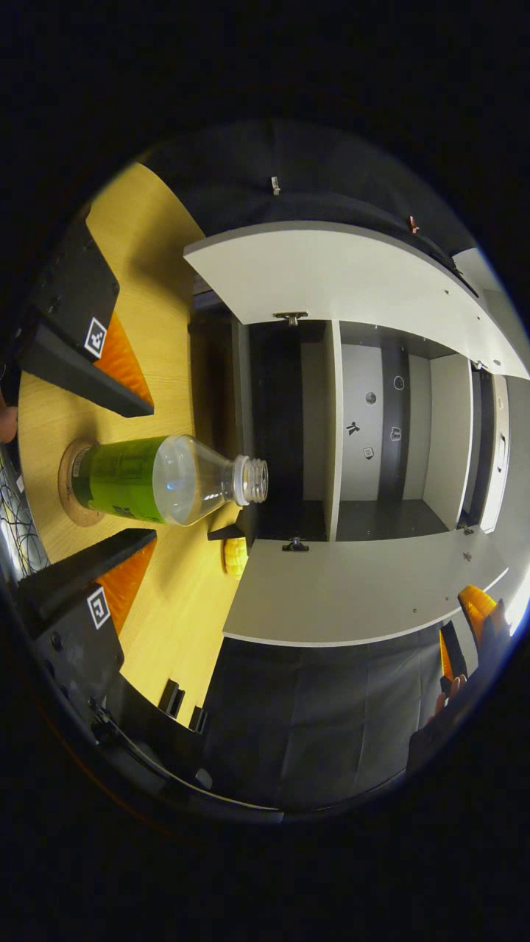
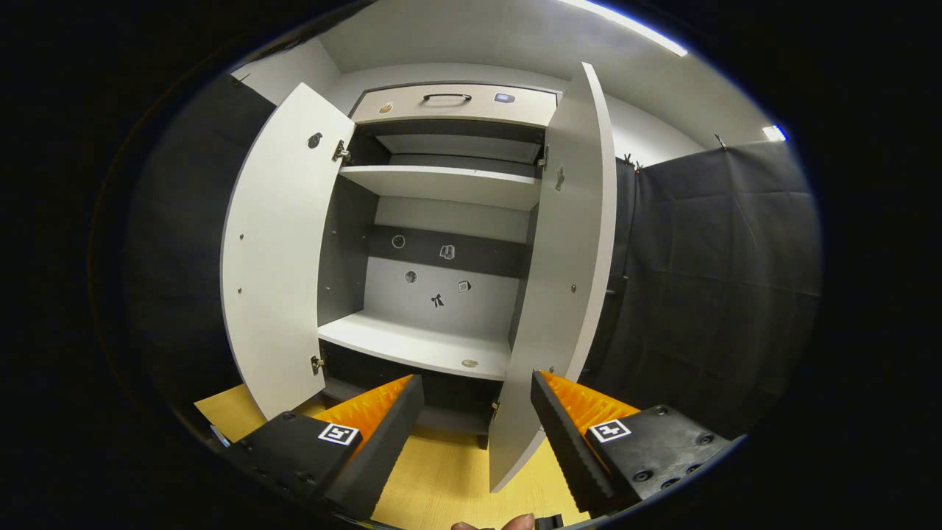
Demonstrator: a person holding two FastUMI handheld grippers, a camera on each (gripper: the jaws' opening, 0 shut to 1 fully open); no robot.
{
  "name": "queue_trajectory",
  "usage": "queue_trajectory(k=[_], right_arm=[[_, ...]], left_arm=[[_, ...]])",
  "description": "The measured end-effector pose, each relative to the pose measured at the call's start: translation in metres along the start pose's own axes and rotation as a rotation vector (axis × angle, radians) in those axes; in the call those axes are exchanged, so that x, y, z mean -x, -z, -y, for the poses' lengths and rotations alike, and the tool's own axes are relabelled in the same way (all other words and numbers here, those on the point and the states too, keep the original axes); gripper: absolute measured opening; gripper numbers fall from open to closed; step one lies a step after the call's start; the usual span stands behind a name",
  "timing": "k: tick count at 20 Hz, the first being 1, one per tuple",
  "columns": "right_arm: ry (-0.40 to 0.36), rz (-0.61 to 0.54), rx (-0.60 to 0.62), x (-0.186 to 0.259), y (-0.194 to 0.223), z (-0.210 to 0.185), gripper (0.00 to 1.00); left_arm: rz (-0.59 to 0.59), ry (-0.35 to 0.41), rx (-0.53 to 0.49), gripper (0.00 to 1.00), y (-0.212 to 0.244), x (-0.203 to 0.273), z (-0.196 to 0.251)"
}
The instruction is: Grasp the bottle in the cabinet with the left hand and place it on the coaster, then close the right door with the right hand and the left door with the left hand.
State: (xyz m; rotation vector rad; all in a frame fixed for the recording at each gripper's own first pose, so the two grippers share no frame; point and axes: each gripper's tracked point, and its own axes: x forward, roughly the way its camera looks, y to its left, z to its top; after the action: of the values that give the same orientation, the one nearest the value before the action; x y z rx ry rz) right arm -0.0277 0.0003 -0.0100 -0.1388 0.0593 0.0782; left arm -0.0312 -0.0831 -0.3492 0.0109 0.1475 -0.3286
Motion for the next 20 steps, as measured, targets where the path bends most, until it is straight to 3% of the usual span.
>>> queue_trajectory(k=[5,10,14,20], right_arm=[[-0.007,0.007,-0.021,-0.002,0.0,-0.004,0.97],[-0.026,0.031,-0.023,-0.005,-0.005,-0.011,0.97],[-0.045,0.054,-0.058,-0.006,-0.014,-0.015,0.98],[-0.065,0.076,-0.095,-0.005,-0.022,-0.007,0.97]], left_arm=[[0.029,-0.045,0.023,0.96,-0.044,0.032,-0.021],[0.095,-0.173,0.077,0.96,-0.13,0.068,-0.064],[0.139,-0.282,0.059,0.97,-0.192,0.09,-0.105],[0.128,-0.373,0.079,0.97,-0.245,0.107,-0.147]])
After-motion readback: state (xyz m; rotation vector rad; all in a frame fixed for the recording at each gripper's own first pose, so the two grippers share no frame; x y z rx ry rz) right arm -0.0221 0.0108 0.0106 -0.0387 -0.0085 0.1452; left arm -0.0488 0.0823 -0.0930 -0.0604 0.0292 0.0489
